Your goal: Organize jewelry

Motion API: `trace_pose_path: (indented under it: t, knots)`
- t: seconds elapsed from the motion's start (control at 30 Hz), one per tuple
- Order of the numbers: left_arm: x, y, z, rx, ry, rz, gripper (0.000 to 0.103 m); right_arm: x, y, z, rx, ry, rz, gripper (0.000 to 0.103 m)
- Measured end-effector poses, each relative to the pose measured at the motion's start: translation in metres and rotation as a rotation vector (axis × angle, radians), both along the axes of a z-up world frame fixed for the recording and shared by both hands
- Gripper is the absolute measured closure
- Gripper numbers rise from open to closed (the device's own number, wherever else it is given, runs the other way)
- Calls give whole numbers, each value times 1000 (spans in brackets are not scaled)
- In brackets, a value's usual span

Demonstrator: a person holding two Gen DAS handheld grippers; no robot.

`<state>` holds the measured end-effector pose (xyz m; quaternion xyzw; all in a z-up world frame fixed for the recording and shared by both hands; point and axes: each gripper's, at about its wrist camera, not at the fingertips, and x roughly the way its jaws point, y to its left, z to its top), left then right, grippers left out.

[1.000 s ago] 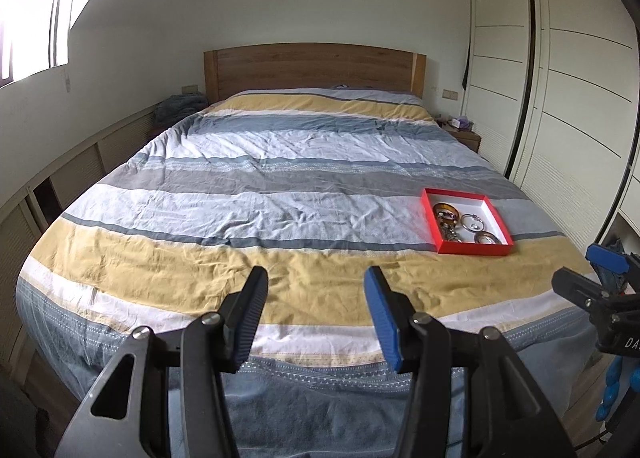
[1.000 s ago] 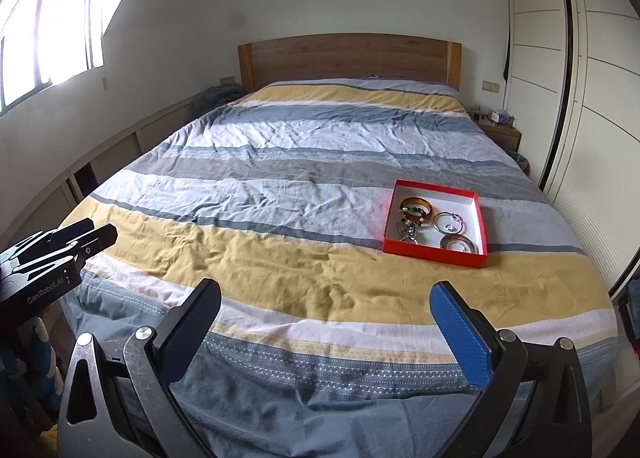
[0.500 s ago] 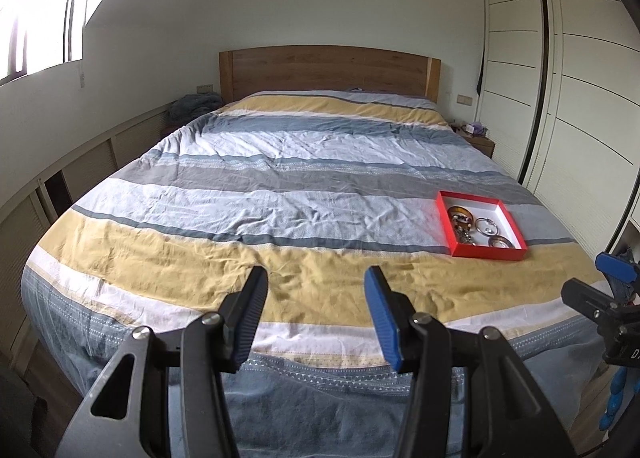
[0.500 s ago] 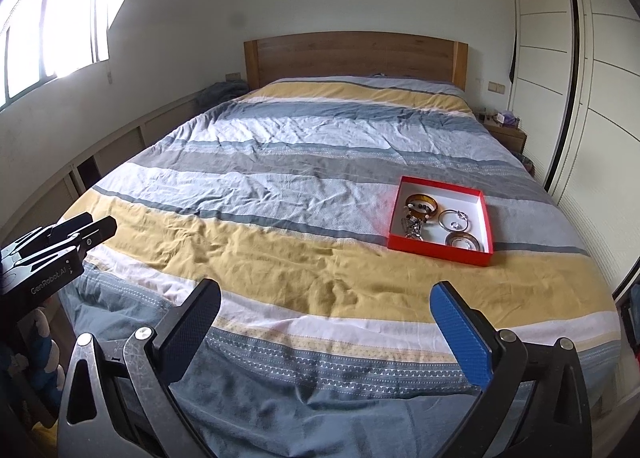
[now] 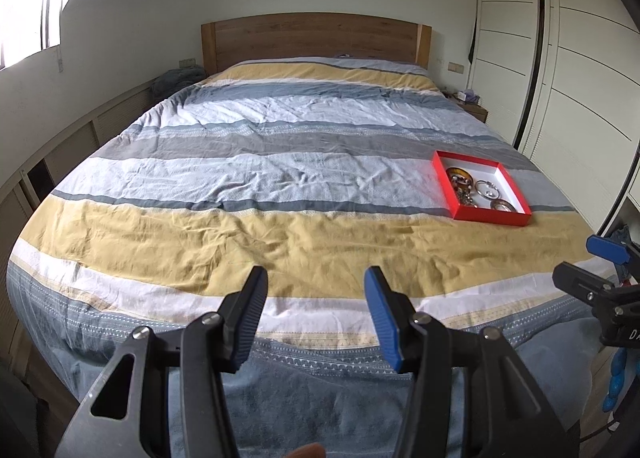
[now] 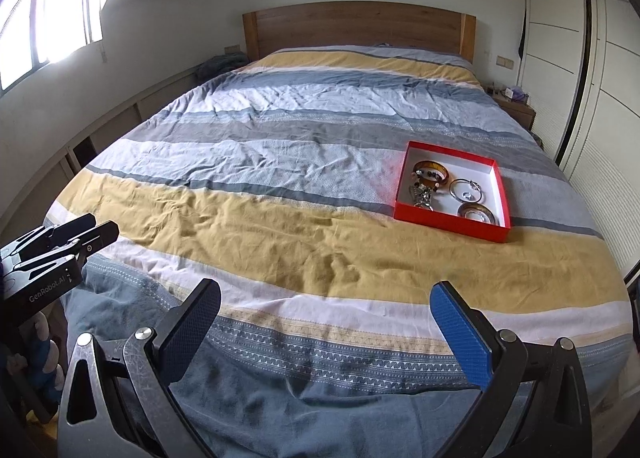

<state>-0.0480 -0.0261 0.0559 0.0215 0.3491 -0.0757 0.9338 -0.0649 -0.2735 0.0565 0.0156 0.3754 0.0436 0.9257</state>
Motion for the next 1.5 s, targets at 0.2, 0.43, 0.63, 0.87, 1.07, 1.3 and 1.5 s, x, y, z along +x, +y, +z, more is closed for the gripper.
trace_pose_path:
  t: [0.2,0.43,0.63,0.87,1.07,1.3,1.5]
  knots:
    - [10,1,-14,-7,41,-2,55,9,-4,-11,5,36,-16,0]
    - [17,3,-25,-7,71,-5,55,16,-7,-21,-2,66,-34,0]
    - [21,2,-29,10,88,-3,55,19,-4,-28,-10,88,-27,0]
    - [23,1,-37,20,110,-11,55,23,-4,-35,-16,114,-30,0]
    - [25,1,-44,28,135,-13,55,26,-2,-42,-29,139,-33,0]
    - [27,3,-49,24,152,-10,55,28,0,-44,-42,154,-38,0]
    - [28,4,-49,27,151,-11,55,29,2,-48,-48,168,-39,0]
